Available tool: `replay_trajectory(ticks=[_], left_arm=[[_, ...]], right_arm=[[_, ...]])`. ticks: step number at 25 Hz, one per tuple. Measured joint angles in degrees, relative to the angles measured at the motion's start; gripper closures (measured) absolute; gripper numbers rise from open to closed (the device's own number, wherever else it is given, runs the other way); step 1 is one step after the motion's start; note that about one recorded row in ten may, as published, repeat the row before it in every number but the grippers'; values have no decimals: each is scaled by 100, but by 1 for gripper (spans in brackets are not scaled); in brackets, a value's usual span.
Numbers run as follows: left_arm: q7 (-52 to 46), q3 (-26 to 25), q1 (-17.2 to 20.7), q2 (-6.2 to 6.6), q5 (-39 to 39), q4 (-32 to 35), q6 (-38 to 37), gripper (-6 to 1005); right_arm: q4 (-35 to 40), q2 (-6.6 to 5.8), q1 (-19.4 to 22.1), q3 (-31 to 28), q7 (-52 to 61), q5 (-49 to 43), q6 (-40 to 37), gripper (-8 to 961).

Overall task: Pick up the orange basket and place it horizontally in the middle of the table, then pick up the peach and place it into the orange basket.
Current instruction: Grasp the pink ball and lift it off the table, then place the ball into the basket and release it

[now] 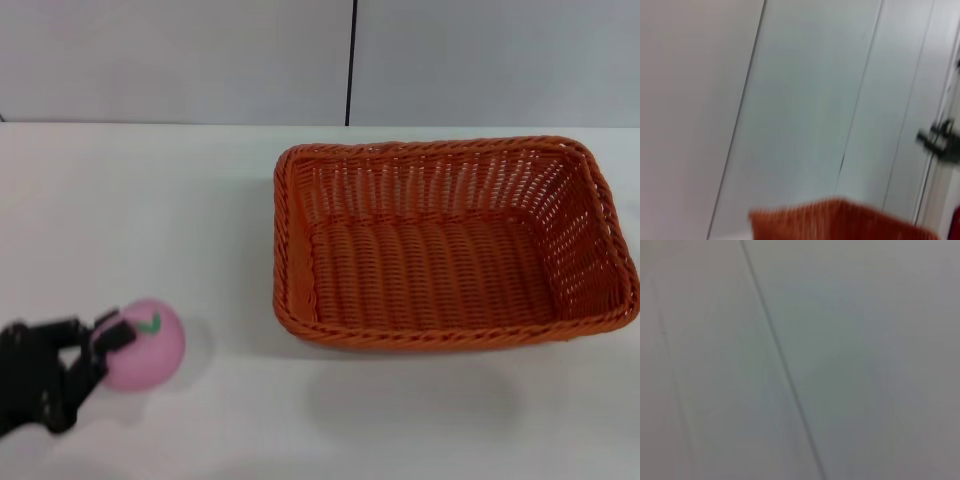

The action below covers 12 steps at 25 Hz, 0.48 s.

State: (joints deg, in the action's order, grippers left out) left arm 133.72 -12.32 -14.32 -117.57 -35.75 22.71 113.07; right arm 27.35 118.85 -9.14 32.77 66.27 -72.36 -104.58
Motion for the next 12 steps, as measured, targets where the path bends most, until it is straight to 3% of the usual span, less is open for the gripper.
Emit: replay_trajectory(ticks=[3, 5, 6, 7, 11, 12], left_arm=[[-122, -58, -327, -18, -155, 26, 198, 927], [-130, -57, -735, -53, -245, -130, 233, 944], [-130, -57, -735, -53, -245, -130, 233, 938], [-128, -48, -1010, -76, -250, -381, 42, 932], [-67, -32, -1374, -96, -244, -974, -529, 909], [49, -30, -1582, -99, -229, -1403, -909, 903]], right_arm=[[-510, -1, -16, -410, -326, 2, 34, 429], [-1172, -3, -28, -875, -818, 4, 66, 429], [-1172, -3, -28, -875, -818, 4, 66, 429], [-1274, -3, -21, -942, -910, 4, 71, 429], [-1629, 3, 26, -1137, -1136, 4, 181, 429], [-1750, 4, 39, -1184, -1211, 4, 265, 429]])
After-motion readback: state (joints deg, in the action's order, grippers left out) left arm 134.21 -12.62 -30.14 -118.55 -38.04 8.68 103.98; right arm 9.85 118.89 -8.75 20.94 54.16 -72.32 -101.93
